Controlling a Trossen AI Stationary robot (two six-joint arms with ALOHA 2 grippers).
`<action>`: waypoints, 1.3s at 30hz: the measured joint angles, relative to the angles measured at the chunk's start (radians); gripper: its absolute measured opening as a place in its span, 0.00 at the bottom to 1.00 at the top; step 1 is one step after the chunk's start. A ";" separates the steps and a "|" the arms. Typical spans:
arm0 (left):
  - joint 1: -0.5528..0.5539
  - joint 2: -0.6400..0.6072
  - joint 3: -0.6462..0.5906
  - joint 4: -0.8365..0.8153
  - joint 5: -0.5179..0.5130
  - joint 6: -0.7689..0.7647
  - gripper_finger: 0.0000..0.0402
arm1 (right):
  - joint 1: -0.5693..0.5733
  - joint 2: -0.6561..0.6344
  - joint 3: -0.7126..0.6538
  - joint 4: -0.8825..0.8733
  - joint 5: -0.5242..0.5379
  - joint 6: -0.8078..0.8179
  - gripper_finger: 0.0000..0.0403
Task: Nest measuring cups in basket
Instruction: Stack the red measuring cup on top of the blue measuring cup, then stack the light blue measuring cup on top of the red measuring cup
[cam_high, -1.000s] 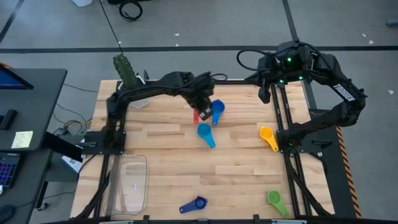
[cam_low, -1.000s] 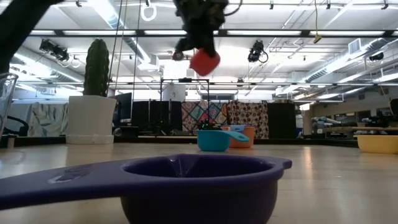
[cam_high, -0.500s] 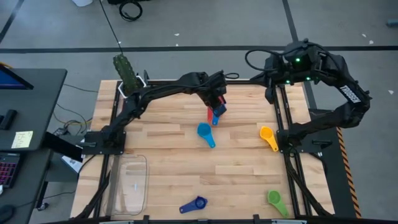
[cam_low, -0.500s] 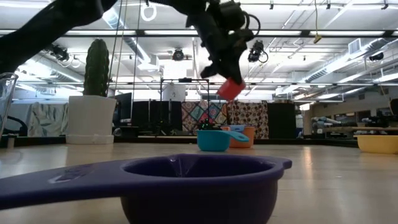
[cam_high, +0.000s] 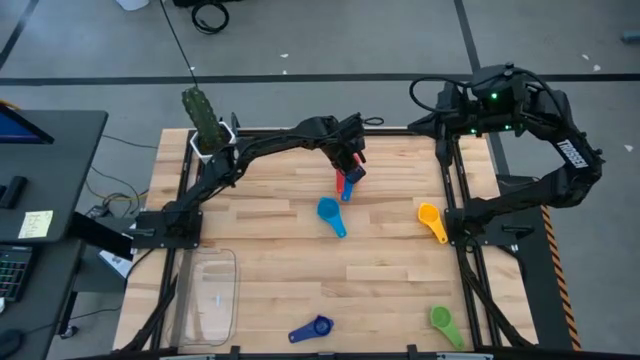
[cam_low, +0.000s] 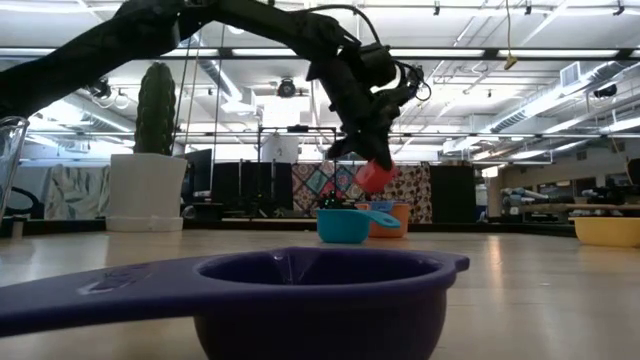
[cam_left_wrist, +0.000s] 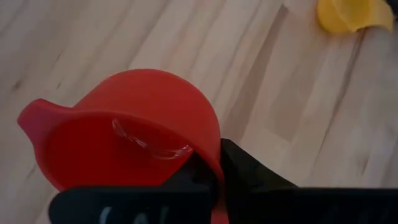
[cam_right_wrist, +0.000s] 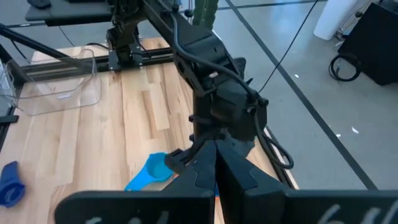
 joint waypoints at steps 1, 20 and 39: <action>0.001 0.004 0.000 -0.005 0.005 -0.003 0.04 | 0.000 0.001 0.000 0.000 0.000 0.000 0.02; 0.000 0.052 -0.001 -0.024 0.011 0.002 0.20 | 0.001 0.000 0.000 -0.008 -0.003 -0.008 0.02; 0.029 0.001 0.058 -0.114 0.263 -0.007 0.33 | 0.001 0.000 0.000 -0.014 -0.005 -0.015 0.02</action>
